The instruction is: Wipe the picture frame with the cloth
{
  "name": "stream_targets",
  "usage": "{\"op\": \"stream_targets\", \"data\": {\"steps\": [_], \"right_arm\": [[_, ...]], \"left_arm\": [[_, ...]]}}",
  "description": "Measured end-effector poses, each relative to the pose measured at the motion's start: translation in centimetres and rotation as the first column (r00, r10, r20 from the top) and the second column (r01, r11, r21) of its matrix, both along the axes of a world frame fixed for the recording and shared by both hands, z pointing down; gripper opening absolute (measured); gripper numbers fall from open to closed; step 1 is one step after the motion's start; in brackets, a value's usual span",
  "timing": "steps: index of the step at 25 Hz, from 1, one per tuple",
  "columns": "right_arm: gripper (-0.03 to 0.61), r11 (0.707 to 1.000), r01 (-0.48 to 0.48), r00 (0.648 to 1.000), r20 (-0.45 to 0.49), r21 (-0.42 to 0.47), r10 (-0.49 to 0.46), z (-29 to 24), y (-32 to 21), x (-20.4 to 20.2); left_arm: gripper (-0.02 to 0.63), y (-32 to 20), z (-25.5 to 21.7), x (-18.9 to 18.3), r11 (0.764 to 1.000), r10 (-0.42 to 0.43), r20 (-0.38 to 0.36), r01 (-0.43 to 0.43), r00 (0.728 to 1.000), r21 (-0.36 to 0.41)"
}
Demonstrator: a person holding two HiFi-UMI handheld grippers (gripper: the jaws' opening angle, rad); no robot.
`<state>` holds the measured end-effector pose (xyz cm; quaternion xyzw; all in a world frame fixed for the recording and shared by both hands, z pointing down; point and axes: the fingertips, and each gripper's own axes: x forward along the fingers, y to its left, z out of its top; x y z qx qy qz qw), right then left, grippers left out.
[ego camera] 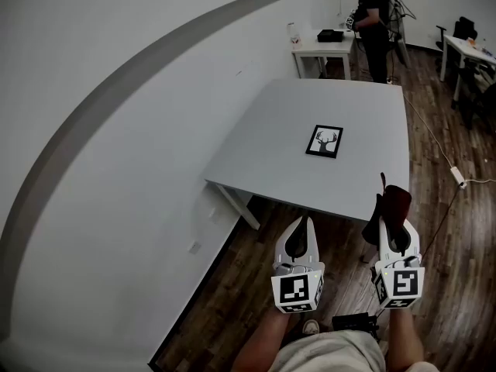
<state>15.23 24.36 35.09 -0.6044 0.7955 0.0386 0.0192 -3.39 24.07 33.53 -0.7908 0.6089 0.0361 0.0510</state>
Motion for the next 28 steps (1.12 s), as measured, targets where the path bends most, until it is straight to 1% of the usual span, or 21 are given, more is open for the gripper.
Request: {"op": "stream_targets", "data": {"steps": [3, 7, 12, 15, 22, 26, 28], "right_arm": [[0.097, 1.000, 0.010, 1.000, 0.004, 0.001, -0.010, 0.0, 0.2, 0.8], [0.100, 1.000, 0.023, 1.000, -0.012, 0.010, -0.023, 0.4, 0.2, 1.3], [0.100, 0.999, 0.039, 0.999, 0.022, -0.013, -0.039, 1.0, 0.6, 3.0], [0.100, 0.999, 0.049, 0.998, 0.040, -0.016, -0.049, 1.3, 0.7, 4.0], [0.100, 0.998, 0.045, 0.997, 0.069, -0.039, -0.042, 2.0, 1.0, 5.9], [0.101, 0.998, 0.040, 0.995, 0.089, -0.053, -0.035, 2.2, 0.7, 6.5], [0.101, 0.997, 0.041, 0.996, 0.085, -0.058, -0.036, 2.3, 0.6, 6.4]], "left_arm": [[0.000, 0.2, -0.2, 0.9, 1.000, -0.008, 0.006, 0.008, 1.000, 0.001], [0.000, 0.2, 0.2, 1.8, 1.000, -0.014, 0.006, 0.014, 1.000, -0.010], [0.000, 0.8, 0.3, 3.2, 0.999, -0.039, -0.005, 0.039, 0.999, -0.026], [0.000, 1.2, 0.4, 4.1, 0.998, -0.055, 0.001, 0.055, 0.999, -0.028], [0.000, 1.7, 0.5, 5.5, 0.997, -0.060, -0.003, 0.060, 0.998, -0.038], [0.001, 1.6, 0.1, 6.5, 0.999, -0.040, 0.023, 0.040, 0.999, -0.031], [0.000, 1.5, 0.2, 6.5, 0.999, -0.037, 0.021, 0.037, 0.999, -0.033]]}}
